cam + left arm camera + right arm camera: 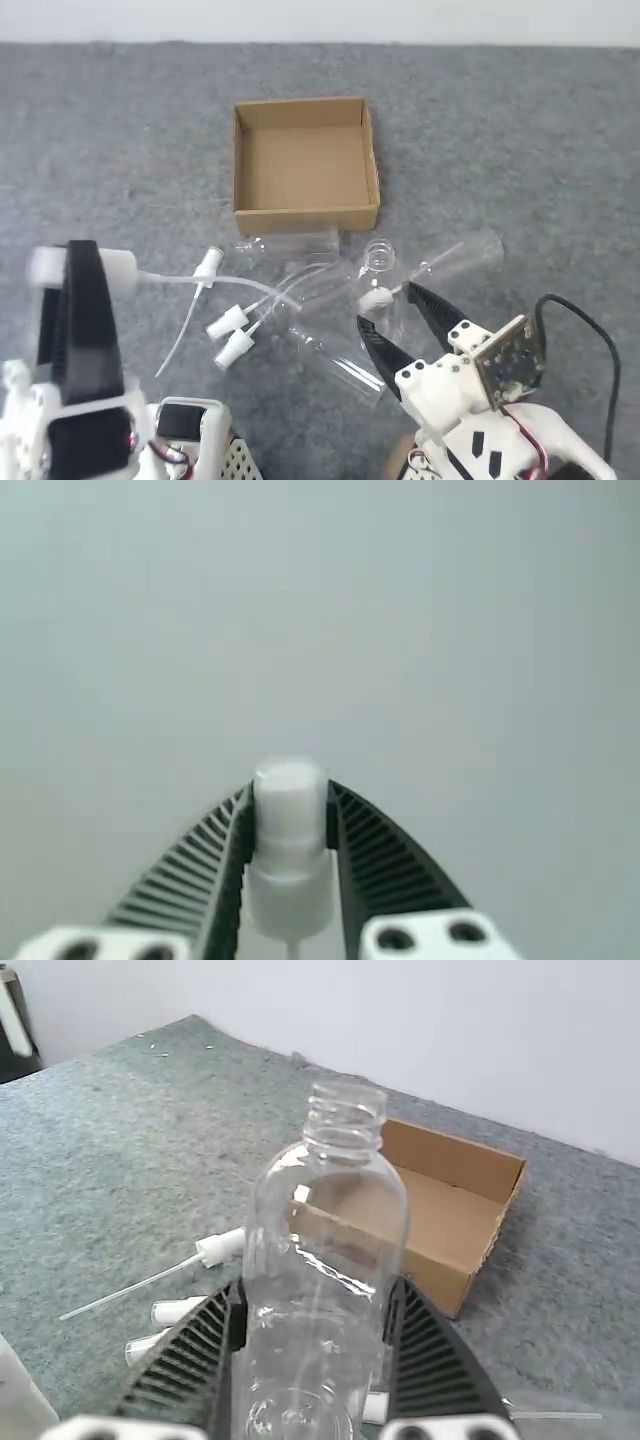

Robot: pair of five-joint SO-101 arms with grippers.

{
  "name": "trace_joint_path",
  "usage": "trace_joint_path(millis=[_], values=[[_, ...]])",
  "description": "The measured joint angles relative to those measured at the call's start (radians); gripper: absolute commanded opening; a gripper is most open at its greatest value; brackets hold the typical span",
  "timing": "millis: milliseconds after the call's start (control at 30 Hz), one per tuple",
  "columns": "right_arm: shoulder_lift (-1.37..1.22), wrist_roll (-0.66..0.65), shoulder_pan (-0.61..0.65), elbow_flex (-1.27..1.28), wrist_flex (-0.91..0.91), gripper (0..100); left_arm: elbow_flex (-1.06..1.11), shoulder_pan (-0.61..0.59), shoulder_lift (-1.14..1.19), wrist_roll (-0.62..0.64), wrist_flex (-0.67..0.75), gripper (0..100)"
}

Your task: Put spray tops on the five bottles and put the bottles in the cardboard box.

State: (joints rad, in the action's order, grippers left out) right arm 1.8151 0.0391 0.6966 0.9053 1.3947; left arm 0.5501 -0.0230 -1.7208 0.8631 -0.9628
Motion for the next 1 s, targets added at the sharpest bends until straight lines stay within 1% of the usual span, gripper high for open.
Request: trace_joint_path(millis=[133, 333, 633, 767, 867, 1000], values=[[0.0, 0.0, 0.005, 0.0, 0.0, 2.7, 0.0, 0.0, 0.0, 0.021, 0.037, 1], [0.0, 0.0, 0.086, 0.0, 0.0, 2.7, 0.0, 0.0, 0.0, 0.046, 0.038, 1], [0.0, -0.002, 0.15, 0.0, -0.009, 2.7, 0.0, 0.0, 0.0, 0.069, 0.06, 1], [0.0, -0.08, 0.195, 0.0, -0.011, 2.7, 0.0, 0.048, 0.0, 0.077, 0.06, 1], [0.0, -0.137, 0.232, 0.0, -0.011, 2.7, 0.0, 0.089, 0.0, 0.077, 0.026, 1], [0.0, -0.153, 0.265, 0.044, -0.011, 2.7, 0.0, 0.098, 0.0, 0.077, -0.006, 1]])
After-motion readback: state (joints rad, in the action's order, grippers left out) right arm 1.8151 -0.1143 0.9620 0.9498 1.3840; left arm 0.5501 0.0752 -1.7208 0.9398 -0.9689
